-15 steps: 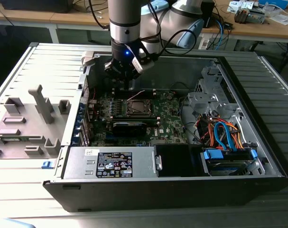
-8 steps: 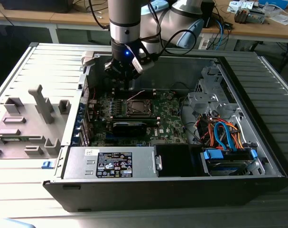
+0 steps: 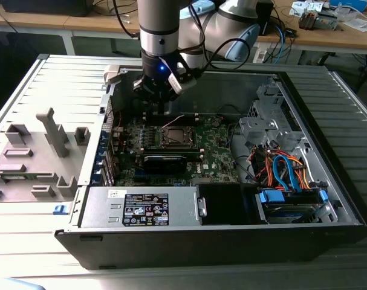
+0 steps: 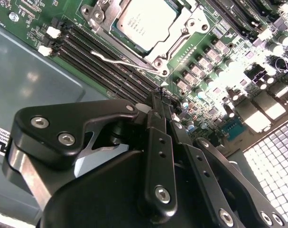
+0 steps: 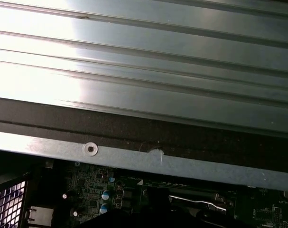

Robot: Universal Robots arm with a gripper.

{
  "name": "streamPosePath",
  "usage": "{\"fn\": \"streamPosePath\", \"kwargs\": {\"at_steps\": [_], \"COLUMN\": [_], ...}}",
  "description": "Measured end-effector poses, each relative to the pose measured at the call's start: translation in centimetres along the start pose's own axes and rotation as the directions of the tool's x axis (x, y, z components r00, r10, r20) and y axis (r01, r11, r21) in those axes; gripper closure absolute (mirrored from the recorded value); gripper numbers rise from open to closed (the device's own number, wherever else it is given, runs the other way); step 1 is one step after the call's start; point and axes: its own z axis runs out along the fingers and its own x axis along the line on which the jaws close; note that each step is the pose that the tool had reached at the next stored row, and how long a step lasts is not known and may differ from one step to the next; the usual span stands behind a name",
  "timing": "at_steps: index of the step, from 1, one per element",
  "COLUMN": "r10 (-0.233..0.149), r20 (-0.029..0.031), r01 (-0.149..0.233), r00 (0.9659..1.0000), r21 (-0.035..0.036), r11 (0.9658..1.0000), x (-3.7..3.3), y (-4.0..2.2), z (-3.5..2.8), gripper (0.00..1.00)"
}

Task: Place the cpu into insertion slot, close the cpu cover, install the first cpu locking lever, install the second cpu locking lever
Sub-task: 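Install the first cpu locking lever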

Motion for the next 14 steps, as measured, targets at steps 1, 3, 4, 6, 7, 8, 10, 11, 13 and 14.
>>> {"fn": "streamPosePath", "kwargs": {"at_steps": [1,3,4,6,7,8,10,11,13,14], "r10": [0.0,0.0,0.0,0.0,0.0,0.0,0.0,0.0,0.0,0.0], "r20": [-0.0002,-0.0001,0.0,-0.0001,-0.0001,-0.0001,-0.0001,-0.0001,-0.0001,-0.0001], "r01": [0.0,0.0,0.0,0.0,0.0,0.0,0.0,0.0,0.0,0.0], "r00": [1.0,1.0,1.0,1.0,1.0,1.0,1.0,1.0,1.0,1.0], "r21": [0.0006,0.0008,0.0006,0.0007,0.0007,0.0007,0.0008,0.0007,0.0007,0.0007], "r11": [1.0,1.0,1.0,1.0,1.0,1.0,1.0,1.0,1.0,1.0], "x": [0.0,0.0,0.0,0.0,0.0,0.0,0.0,0.01,0.01,0.01], "y": [0.0,0.0,0.0,0.0,-0.01,-0.01,-0.01,-0.01,-0.01,-0.02], "z": [0.01,0.04,0.06,0.1,0.13,0.14,0.18,0.2,0.34,0.36], "gripper": [0.89,0.89,0.89,0.89,0.89,0.89,0.89,0.89,0.89,0.89]}}
